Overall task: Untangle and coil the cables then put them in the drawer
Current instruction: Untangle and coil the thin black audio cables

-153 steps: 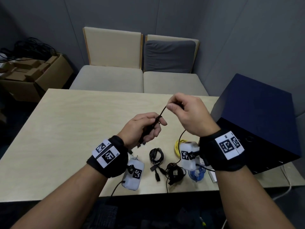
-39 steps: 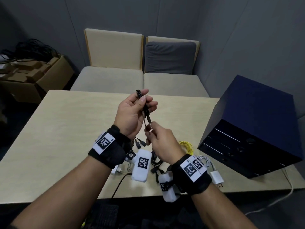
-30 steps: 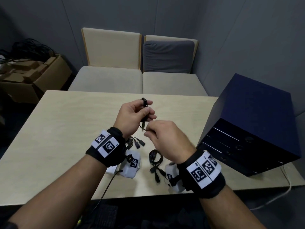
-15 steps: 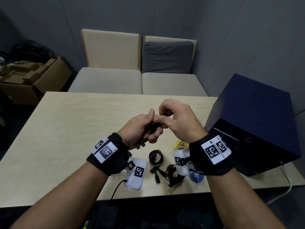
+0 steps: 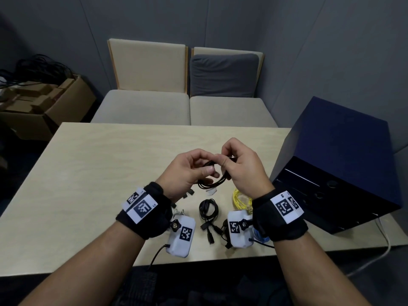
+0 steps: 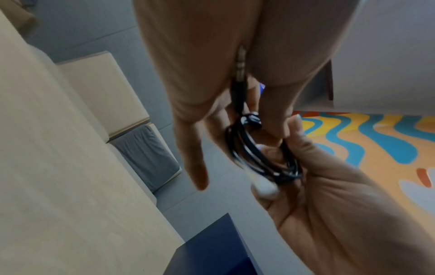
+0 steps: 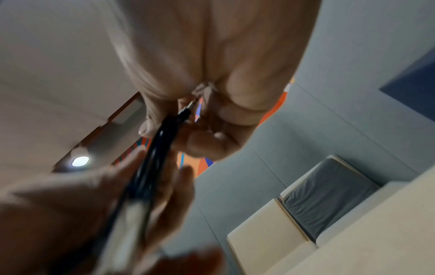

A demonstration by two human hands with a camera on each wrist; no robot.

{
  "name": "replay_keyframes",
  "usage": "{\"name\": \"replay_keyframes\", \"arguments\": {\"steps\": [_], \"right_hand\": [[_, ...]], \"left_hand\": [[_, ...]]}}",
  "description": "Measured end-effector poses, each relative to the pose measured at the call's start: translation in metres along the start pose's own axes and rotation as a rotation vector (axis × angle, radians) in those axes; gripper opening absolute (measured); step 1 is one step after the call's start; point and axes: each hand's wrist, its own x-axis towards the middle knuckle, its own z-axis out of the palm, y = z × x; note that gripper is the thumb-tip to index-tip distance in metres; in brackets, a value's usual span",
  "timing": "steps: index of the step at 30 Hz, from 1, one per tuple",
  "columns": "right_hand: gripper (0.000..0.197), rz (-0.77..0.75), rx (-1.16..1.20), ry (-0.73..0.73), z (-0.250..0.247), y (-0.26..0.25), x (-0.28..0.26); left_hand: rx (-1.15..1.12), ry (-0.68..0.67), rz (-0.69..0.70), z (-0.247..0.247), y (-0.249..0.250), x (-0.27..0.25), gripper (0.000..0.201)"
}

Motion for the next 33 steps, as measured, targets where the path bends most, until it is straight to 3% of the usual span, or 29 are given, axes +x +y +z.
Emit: {"name": "replay_keyframes", "arguments": {"steps": [5,15,23,26,30,33], "right_hand": [[0.018,0.033,-0.033,-0.033,-0.013,0.003,0.004],[0.016,0.022,-0.034,0.149,-0.012,0.024,0.009],[0.025,0.213,0.060,0.007,0.013,0.028,0.000],[0.033,0.314,0.274,-0.019,0.013,0.025,0.000],[0.007,0.301,0.297,-0.060,0.011,0.022,0.002],[0.013,0.303,0.320,-0.014,0.016,0.023,0.003]], "left_hand": [[0.086,0.108,0.001,0.009,0.007,-0.005,0.015],[0.068,0.165,0.028,0.011,0.007,-0.003,0.020],[0.049,0.309,0.070,0.012,0.003,0.008,0.027],[0.101,0.345,0.073,0.010,-0.003,0.011,0.029],[0.141,0.381,0.069,0.007,-0.006,0.013,0.034],[0.144,0.395,0.071,0.009,-0.006,0.011,0.036]]}}
